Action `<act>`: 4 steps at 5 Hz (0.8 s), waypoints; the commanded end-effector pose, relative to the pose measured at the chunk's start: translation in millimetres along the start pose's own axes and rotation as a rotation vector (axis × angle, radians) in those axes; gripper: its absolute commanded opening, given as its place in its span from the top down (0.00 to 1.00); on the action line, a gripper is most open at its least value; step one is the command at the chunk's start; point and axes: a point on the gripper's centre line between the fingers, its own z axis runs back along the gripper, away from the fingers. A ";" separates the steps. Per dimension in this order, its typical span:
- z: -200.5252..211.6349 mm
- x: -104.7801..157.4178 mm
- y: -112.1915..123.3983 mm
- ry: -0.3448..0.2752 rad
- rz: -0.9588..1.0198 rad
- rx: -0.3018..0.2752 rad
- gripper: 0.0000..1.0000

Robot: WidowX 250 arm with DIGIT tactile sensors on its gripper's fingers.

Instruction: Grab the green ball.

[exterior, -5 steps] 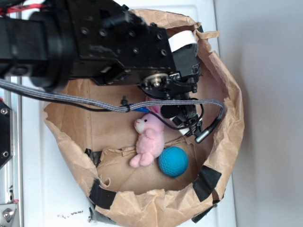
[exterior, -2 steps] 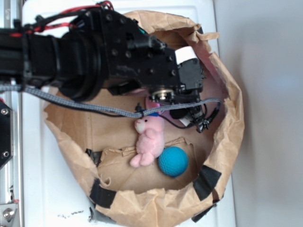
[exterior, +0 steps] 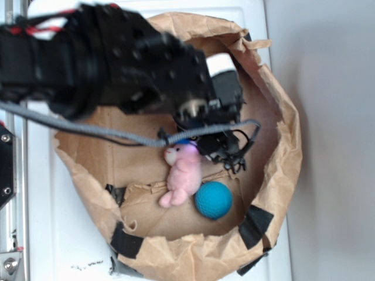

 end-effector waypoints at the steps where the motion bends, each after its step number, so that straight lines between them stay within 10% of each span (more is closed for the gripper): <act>1: 66.5 10.6 6.7 0.033 -0.036 -0.071 1.00; 2: 70.4 7.4 11.2 0.032 -0.045 -0.069 1.00; 3: 59.9 8.4 13.2 0.000 -0.033 -0.047 0.00; 4: 44.9 11.7 11.9 -0.052 -0.012 -0.032 0.00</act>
